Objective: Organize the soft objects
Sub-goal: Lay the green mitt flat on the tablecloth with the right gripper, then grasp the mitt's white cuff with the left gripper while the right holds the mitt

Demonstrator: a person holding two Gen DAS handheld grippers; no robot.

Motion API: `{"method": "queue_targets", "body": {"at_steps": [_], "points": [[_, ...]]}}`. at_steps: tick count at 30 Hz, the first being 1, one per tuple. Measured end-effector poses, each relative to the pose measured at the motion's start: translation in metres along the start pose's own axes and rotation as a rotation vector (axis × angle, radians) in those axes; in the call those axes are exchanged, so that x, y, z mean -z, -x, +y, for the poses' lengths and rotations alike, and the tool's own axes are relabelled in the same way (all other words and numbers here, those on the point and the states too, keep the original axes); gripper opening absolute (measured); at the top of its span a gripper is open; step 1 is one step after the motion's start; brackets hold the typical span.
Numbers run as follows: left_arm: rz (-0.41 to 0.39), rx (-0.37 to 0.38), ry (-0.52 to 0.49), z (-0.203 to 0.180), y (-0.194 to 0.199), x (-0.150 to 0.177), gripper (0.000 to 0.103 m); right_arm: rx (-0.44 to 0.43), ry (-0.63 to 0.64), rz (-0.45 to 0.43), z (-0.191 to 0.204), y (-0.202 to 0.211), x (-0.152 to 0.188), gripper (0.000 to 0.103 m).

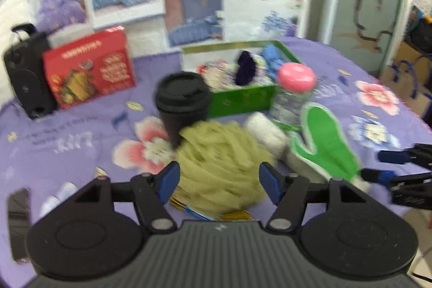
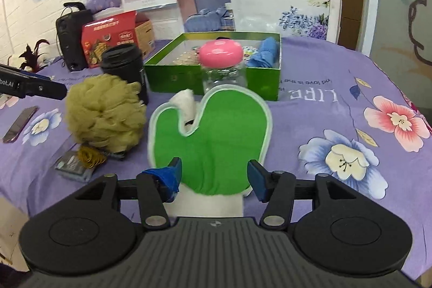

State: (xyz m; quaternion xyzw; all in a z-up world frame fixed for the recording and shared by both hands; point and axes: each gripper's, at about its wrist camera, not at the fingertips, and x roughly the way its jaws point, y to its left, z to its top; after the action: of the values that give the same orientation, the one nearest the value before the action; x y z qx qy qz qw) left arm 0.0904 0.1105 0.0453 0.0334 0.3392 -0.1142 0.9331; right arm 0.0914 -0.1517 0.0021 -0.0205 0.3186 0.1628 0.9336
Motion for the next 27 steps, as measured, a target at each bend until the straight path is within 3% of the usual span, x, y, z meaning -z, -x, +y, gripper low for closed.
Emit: {"method": "queue_targets", "body": {"at_steps": [7, 11, 15, 21, 27], "points": [[0.037, 0.155, -0.026, -0.045, -0.01, 0.0, 0.067, 0.038, 0.0, 0.037, -0.005, -0.001, 0.004, 0.047], [0.098, 0.234, 0.048, -0.062, -0.038, -0.011, 0.067, 0.07, -0.047, 0.037, -0.017, -0.001, 0.009, 0.049], [0.2, 0.309, 0.149, -0.071, -0.074, -0.018, 0.067, 0.041, -0.122, 0.051, -0.026, -0.001, 0.019, 0.051], [0.28, 0.338, 0.188, -0.076, -0.095, -0.008, 0.067, 0.072, -0.206, -0.013, -0.057, -0.008, 0.001, 0.054], [0.27, 0.359, 0.092, -0.094, -0.096, 0.002, 0.067, 0.009, -0.278, -0.055, -0.077, -0.049, -0.044, 0.057]]}}
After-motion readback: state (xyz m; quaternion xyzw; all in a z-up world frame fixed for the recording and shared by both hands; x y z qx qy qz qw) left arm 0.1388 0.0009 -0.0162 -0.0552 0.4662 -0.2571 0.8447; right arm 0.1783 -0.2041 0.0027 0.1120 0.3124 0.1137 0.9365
